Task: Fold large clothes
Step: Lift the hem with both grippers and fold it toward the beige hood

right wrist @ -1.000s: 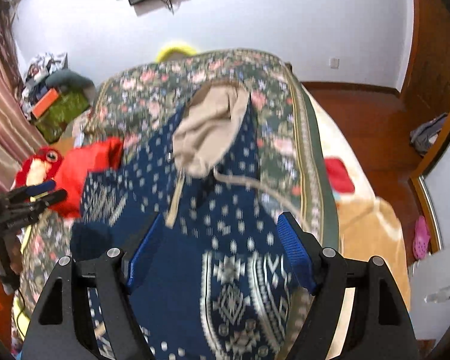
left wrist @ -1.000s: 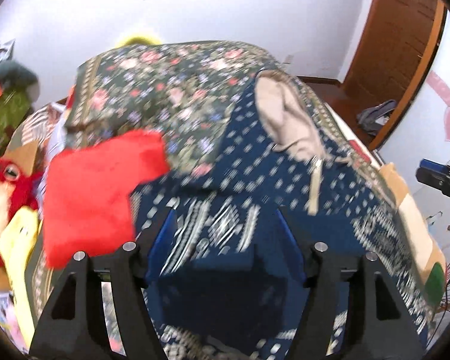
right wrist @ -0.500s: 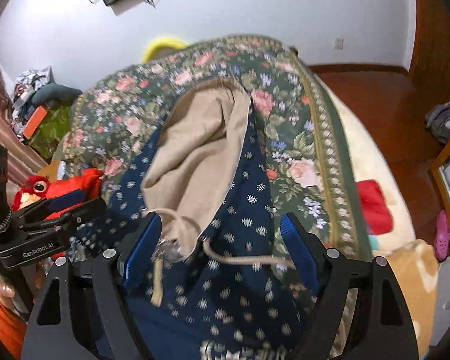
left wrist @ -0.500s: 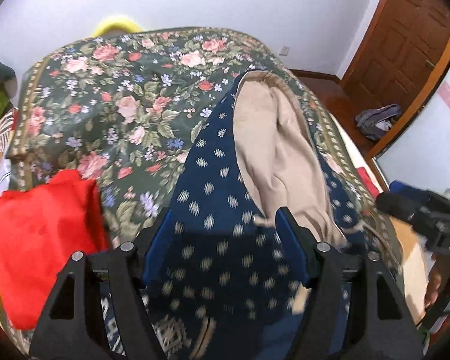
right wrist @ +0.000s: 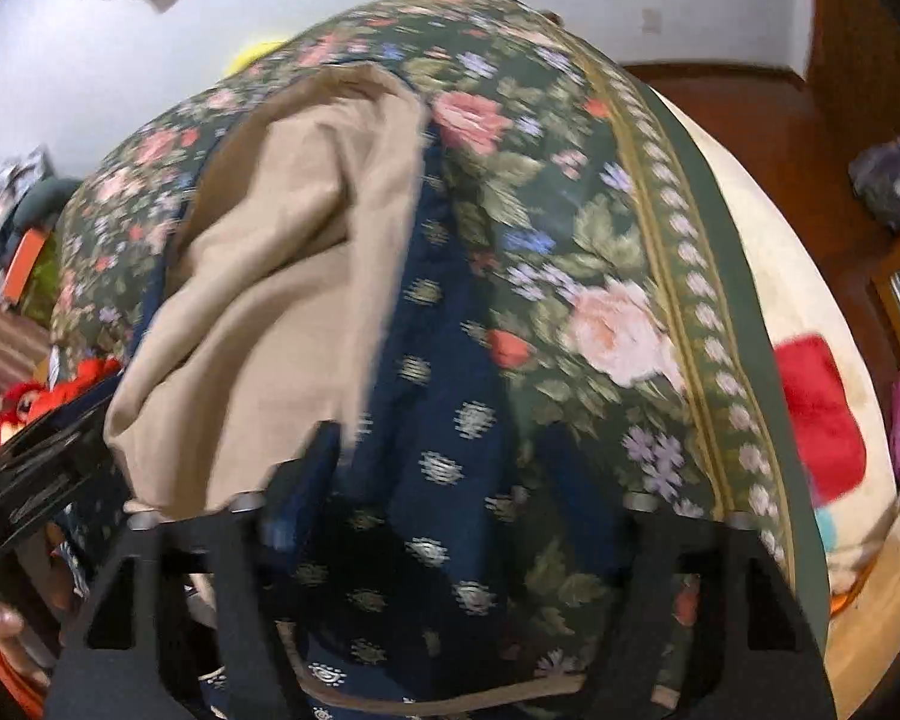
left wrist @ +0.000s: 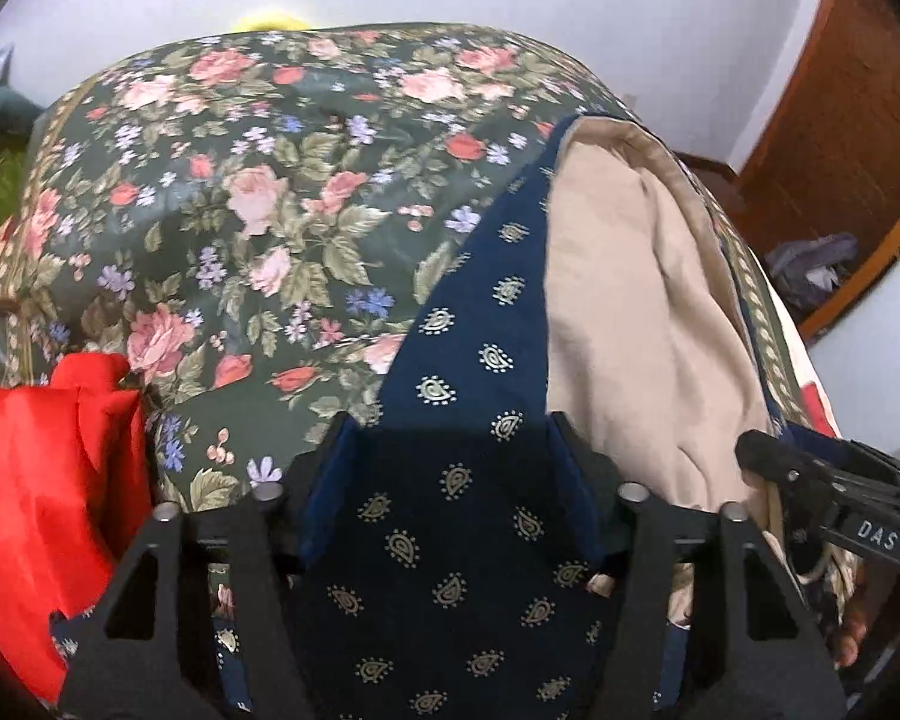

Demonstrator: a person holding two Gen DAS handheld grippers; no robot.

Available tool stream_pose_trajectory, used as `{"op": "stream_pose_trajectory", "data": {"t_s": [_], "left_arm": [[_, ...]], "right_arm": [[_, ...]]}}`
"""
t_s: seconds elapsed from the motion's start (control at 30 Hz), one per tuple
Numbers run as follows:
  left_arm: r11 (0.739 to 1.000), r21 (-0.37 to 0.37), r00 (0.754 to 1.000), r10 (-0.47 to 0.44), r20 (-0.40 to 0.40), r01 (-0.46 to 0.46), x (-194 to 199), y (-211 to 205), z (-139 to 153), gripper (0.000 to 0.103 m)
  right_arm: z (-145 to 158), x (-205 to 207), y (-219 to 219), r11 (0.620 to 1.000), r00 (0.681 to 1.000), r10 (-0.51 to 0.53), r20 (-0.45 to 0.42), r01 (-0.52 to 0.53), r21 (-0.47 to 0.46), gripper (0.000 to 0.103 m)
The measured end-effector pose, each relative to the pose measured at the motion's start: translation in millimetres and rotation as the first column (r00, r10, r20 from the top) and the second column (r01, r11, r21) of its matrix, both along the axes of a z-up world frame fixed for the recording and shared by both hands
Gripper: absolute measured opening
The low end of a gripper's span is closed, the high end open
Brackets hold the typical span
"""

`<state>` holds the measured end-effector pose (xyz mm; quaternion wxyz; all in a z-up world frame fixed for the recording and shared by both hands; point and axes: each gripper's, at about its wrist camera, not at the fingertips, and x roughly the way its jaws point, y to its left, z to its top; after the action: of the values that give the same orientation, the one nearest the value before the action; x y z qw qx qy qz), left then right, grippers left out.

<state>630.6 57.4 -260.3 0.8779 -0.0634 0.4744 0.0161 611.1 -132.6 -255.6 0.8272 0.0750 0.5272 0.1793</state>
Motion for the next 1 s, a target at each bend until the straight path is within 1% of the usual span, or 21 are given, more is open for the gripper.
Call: {"op": "stream_pose_trajectory", "data": {"t_s": [0.03, 0.07, 0.1, 0.13, 0.17, 0.23, 0.3, 0.33, 0.47, 0.53, 0.57, 0.7, 0.83, 0.93, 1.0], "left_arm": [[1.0, -0.005, 1.0, 0.005, 0.006, -0.005, -1.4, 0.2, 0.2, 0.05], [1.0, -0.007, 1.0, 0.006, 0.008, -0.006, -3.3, 0.0, 1.1, 0.037], [1.0, -0.016, 1.0, 0.004, 0.005, -0.004, -4.8, -0.2, 3.0, 0.029], [1.0, -0.023, 1.0, 0.004, -0.002, -0.004, -5.4, -0.1, 5.1, 0.016], [0.999, -0.034, 1.0, 0.006, -0.01, -0.006, -7.4, 0.1, 8.0, 0.012], [0.999, -0.049, 1.0, 0.002, -0.025, -0.003, -11.7, 2.2, 15.3, 0.011], [0.999, -0.048, 0.999, -0.01, -0.032, 0.008, -18.8, 4.1, 24.9, 0.011], [0.998, -0.055, 0.999, -0.016, -0.028, 0.015, -24.8, 5.4, 31.8, 0.011], [0.996, -0.071, 0.998, -0.058, 0.008, 0.059, -60.4, 9.6, 65.9, 0.011], [0.995, -0.056, 0.996, -0.084, 0.028, 0.086, -81.5, 9.4, 82.0, 0.011], [0.994, -0.047, 0.995, -0.096, 0.035, 0.098, -91.1, 9.2, 88.4, 0.011], [0.989, -0.012, 0.988, -0.144, 0.063, 0.145, -140.3, 9.7, 114.0, 0.011], [0.984, -0.003, 0.982, -0.179, 0.057, 0.179, -181.7, 8.3, 120.9, 0.011], [0.979, 0.006, 0.978, -0.202, 0.041, 0.202, -211.3, 9.0, 115.7, 0.011], [0.979, 0.007, 0.978, -0.206, 0.022, 0.206, -228.6, 11.9, 106.5, 0.011]], "right_arm": [[2.3, -2.4, 2.2, 1.0, 1.0, 0.012, 0.006, -0.012, 0.005, 0.033], [5.6, -5.7, 4.5, 1.0, 1.0, 0.019, 0.015, -0.019, -0.004, 0.02], [9.1, -9.3, 7.0, 0.999, 0.999, 0.032, 0.024, -0.032, -0.014, 0.015], [13.0, -12.8, 8.5, 0.999, 0.998, 0.046, 0.031, -0.045, -0.017, 0.013], [15.6, -16.2, 8.9, 0.999, 0.998, 0.05, 0.038, -0.05, -0.021, 0.012], [22.2, -21.2, 7.3, 0.999, 0.997, 0.053, 0.051, -0.053, -0.01, 0.012], [34.6, -30.1, 3.2, 0.998, 0.997, 0.045, 0.061, -0.047, 0.029, 0.012], [44.7, -38.6, -0.4, 0.997, 0.996, 0.049, 0.075, -0.053, 0.049, 0.012], [72.8, -66.7, -1.8, 0.995, 0.989, 0.074, 0.13, -0.083, 0.061, 0.012], [88.5, -87.7, -5.9, 0.991, 0.984, 0.093, 0.15, -0.106, 0.083, 0.012], [91.7, -90.5, -1.9, 0.99, 0.982, 0.1, 0.157, -0.114, 0.084, 0.011], [111.6, -132.0, 0.9, 0.984, 0.971, 0.143, 0.19, -0.16, 0.078, 0.011], [117.9, -172.9, 3.8, 0.977, 0.963, 0.186, 0.196, -0.202, 0.069, 0.011], [116.9, -198.4, 6.0, 0.971, 0.954, 0.226, 0.195, -0.236, 0.029, 0.012], [112.1, -215.9, 6.1, 0.967, 0.953, 0.245, 0.179, -0.252, 0.018, 0.012]]}}
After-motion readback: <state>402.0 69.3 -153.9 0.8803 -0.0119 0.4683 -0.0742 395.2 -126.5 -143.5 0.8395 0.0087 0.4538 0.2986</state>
